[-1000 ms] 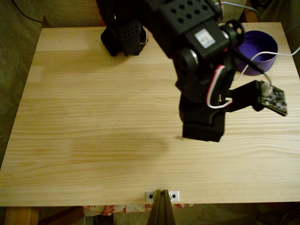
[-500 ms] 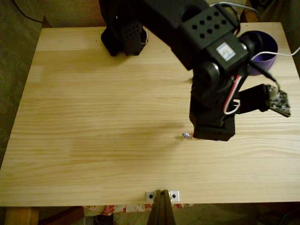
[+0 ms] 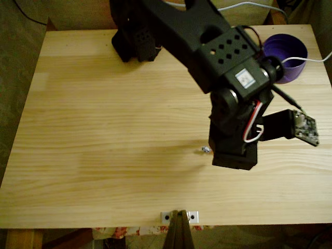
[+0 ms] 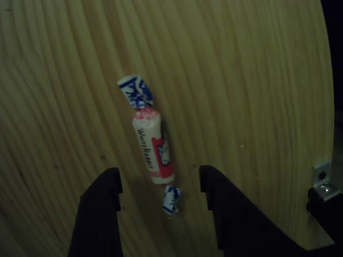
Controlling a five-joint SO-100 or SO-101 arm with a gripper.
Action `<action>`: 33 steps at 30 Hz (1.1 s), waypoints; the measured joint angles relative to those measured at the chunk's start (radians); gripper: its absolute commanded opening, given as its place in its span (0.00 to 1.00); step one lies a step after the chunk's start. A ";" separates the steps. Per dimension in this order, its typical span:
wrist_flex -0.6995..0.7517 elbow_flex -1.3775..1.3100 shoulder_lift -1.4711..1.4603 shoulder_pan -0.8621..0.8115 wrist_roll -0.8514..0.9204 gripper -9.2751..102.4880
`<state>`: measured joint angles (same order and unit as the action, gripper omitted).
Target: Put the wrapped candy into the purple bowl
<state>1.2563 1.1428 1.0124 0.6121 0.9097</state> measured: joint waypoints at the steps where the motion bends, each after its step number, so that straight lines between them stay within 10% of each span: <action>1: 0.000 0.000 -0.005 0.002 0.000 0.34; 33: -0.060 -0.002 -0.095 -0.023 -0.046 0.13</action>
<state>1.1965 1.1413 0.9173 0.5890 0.8636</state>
